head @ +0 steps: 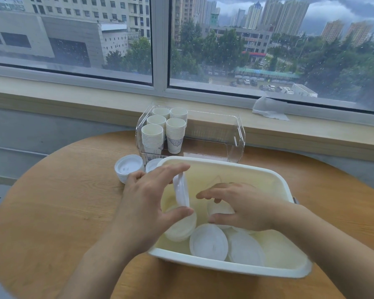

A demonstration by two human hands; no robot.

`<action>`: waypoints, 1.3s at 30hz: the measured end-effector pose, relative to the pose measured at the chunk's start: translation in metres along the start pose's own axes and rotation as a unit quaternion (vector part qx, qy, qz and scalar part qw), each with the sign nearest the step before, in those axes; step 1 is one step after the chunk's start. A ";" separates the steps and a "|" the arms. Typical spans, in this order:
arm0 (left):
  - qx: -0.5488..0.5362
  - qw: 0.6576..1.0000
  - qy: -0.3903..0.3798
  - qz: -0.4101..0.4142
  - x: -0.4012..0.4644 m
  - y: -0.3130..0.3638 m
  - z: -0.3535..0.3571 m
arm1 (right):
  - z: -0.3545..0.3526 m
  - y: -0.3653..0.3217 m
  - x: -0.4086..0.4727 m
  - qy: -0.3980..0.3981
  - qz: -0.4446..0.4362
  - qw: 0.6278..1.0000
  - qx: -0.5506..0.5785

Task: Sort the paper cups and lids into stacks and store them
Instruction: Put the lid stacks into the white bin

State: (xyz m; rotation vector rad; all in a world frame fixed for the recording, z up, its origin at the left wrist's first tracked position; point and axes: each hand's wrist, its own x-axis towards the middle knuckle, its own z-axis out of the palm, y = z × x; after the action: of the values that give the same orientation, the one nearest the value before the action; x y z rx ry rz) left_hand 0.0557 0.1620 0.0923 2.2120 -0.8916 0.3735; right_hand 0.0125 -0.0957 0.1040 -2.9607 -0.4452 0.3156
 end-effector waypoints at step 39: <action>-0.015 0.999 0.027 -0.034 -0.005 -0.005 -0.005 | -0.025 0.002 -0.013 0.232 -0.007 0.970 0.068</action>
State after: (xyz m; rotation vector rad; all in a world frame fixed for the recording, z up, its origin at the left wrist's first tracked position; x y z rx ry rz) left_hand 0.0556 0.1706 0.0915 2.1891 -0.7861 0.3827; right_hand 0.0066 -0.1044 0.1302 -2.7672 -0.3637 -0.3310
